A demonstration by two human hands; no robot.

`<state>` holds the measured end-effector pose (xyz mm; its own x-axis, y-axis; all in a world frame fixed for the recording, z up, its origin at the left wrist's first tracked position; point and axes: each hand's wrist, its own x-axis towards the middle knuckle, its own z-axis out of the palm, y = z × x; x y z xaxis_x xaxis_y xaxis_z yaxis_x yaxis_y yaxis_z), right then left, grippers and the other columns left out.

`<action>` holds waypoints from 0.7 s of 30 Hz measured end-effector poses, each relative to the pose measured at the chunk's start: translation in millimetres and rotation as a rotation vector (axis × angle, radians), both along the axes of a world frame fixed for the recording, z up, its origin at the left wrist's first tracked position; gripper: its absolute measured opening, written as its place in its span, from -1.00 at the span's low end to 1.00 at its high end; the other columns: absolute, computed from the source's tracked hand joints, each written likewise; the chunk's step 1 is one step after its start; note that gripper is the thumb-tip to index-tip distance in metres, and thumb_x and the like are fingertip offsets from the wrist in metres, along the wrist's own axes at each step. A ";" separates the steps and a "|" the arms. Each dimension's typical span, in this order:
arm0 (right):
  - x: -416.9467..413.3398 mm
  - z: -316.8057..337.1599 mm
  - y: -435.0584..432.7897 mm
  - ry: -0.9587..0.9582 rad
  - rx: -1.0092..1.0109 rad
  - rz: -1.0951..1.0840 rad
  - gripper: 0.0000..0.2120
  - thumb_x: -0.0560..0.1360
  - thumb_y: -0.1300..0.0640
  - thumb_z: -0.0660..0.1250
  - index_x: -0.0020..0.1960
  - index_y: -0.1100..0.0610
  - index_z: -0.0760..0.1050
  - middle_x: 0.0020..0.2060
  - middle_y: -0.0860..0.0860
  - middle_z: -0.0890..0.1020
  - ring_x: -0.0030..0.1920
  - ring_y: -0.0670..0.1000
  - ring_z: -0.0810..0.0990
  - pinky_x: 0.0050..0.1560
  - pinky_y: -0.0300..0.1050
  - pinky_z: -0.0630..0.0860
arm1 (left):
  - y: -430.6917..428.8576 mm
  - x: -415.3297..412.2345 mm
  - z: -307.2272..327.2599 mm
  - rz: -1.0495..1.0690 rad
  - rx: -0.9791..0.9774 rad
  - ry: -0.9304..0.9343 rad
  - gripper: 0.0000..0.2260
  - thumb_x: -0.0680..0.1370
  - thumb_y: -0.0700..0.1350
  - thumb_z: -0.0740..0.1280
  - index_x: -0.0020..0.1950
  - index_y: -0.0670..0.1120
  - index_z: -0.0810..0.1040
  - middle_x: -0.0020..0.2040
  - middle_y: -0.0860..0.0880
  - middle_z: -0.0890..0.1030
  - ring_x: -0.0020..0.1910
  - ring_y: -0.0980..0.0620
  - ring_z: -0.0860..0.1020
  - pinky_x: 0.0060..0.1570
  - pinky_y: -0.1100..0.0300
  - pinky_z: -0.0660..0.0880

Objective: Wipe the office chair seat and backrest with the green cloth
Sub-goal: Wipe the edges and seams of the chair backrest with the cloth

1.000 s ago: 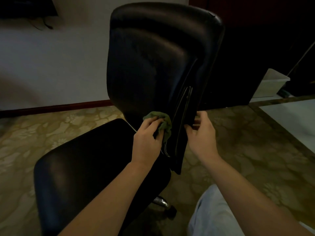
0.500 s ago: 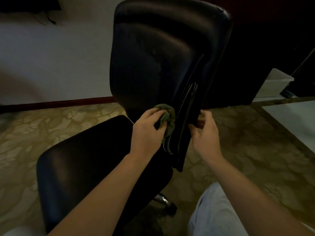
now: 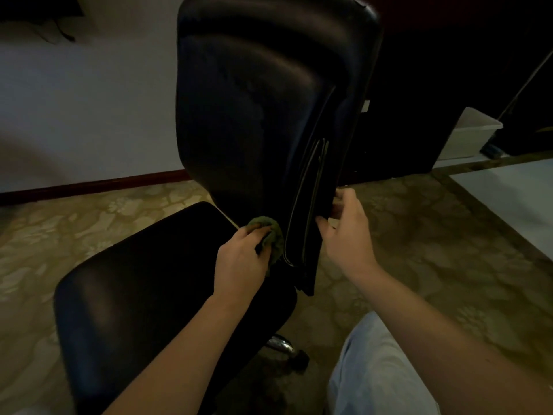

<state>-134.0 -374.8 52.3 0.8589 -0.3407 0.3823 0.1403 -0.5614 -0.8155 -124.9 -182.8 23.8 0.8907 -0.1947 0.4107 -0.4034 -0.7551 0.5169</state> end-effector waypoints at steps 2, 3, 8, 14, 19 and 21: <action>-0.5 -0.6 1.6 -0.014 -0.016 0.000 -0.67 0.51 0.26 0.40 0.17 0.01 0.37 0.10 0.03 0.50 0.08 -0.02 0.56 0.03 -0.26 0.51 | 10.7 -1.1 1.2 0.002 0.000 0.037 -0.73 0.57 -0.19 0.42 0.28 -0.10 0.65 0.22 -0.06 0.66 0.16 -0.03 0.64 0.19 0.24 0.48; -0.6 -1.3 1.6 -0.018 -0.020 -0.002 -0.67 0.52 0.26 0.40 0.19 0.03 0.37 0.11 0.03 0.49 0.09 -0.01 0.55 0.02 -0.30 0.50 | 14.2 -1.9 3.3 0.002 -0.031 0.037 -0.73 0.58 -0.19 0.41 0.28 -0.11 0.65 0.21 -0.06 0.66 0.17 -0.01 0.63 0.23 0.23 0.49; -5.0 -8.8 5.7 -0.004 -0.011 -0.027 -0.67 0.54 0.24 0.37 0.25 0.05 0.37 0.09 0.02 0.45 0.07 -0.01 0.53 -0.06 -0.38 0.44 | 5.9 -2.7 26.0 -0.005 -0.200 -0.076 -0.69 0.57 -0.22 0.41 0.31 -0.12 0.61 0.24 -0.03 0.64 0.23 0.09 0.58 0.28 0.20 0.52; -4.1 -16.1 5.4 0.000 0.023 -0.039 -0.74 0.56 0.18 0.37 0.17 0.02 0.38 0.09 0.02 0.48 0.04 -0.04 0.56 0.02 -0.06 0.59 | -17.0 5.7 29.4 -0.038 -0.260 -0.112 -0.72 0.55 -0.22 0.44 0.26 -0.11 0.64 0.22 0.00 0.63 0.21 0.14 0.56 0.26 0.34 0.49; -1.9 -23.6 2.2 0.019 0.024 -0.021 -0.72 0.52 0.19 0.41 0.10 -0.02 0.36 0.07 -0.01 0.49 0.06 -0.01 0.56 -0.01 0.02 0.63 | -16.2 2.8 4.8 -0.004 -0.252 -0.106 -0.75 0.53 -0.24 0.46 0.22 -0.14 0.66 0.22 -0.01 0.62 0.21 0.18 0.54 0.23 0.43 0.44; -1.8 -26.3 2.3 0.009 0.013 -0.034 -0.73 0.51 0.19 0.41 0.12 0.02 0.38 0.06 0.00 0.50 0.04 -0.04 0.57 -0.02 -0.04 0.62 | -10.0 1.6 -3.0 -0.004 -0.209 -0.027 -0.75 0.54 -0.23 0.46 0.22 -0.12 0.66 0.22 -0.03 0.62 0.19 0.09 0.58 0.18 0.44 0.43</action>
